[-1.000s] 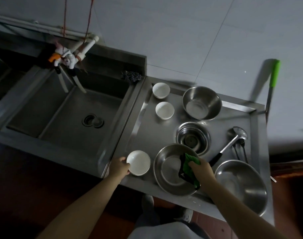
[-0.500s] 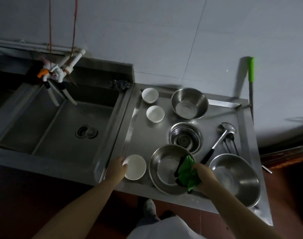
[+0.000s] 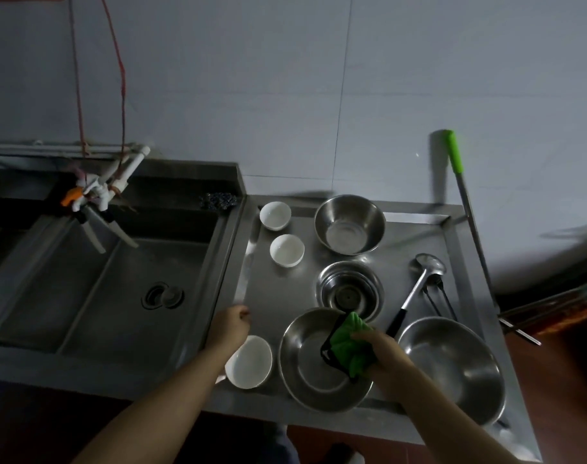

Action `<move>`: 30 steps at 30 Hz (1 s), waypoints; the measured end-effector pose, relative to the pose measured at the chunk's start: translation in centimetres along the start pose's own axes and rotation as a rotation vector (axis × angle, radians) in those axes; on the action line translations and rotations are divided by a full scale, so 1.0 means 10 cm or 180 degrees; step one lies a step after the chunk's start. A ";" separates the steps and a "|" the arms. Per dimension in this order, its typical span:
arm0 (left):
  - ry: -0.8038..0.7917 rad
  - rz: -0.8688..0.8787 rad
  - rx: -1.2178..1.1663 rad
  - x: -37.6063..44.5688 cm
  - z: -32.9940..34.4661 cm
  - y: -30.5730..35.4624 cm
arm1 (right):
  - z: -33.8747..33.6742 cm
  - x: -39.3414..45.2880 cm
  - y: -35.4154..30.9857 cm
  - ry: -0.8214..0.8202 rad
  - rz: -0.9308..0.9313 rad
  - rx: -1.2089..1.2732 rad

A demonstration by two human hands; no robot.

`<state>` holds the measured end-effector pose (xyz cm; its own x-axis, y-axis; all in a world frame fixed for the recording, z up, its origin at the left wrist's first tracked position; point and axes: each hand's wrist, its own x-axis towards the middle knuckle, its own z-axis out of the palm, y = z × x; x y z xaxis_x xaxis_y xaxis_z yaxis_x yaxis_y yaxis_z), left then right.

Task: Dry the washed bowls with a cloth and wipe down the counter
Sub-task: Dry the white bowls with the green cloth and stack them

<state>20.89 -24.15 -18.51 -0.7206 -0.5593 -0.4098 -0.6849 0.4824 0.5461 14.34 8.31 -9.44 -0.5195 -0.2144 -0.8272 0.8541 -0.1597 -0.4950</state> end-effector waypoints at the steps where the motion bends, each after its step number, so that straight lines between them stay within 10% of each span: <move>1: -0.0018 0.0041 0.0035 0.05 -0.04 0.16 | 0.04 0.06 -0.01 -0.0001 -0.0070 0.0083; 19: -0.1073 -0.1218 -0.2036 2.20 0.36 1.08 | 0.61 0.63 0.12 0.0435 -0.0351 0.1437; 30: -0.1055 -0.1128 -0.2241 2.07 0.47 1.08 | 0.54 0.66 0.09 0.0699 -0.0351 0.1263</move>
<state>-1.97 -27.35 -24.54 -0.5459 -0.3189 -0.7747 -0.7283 -0.2765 0.6270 11.56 1.53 -13.95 -0.5523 0.0269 -0.8332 0.6959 -0.5354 -0.4785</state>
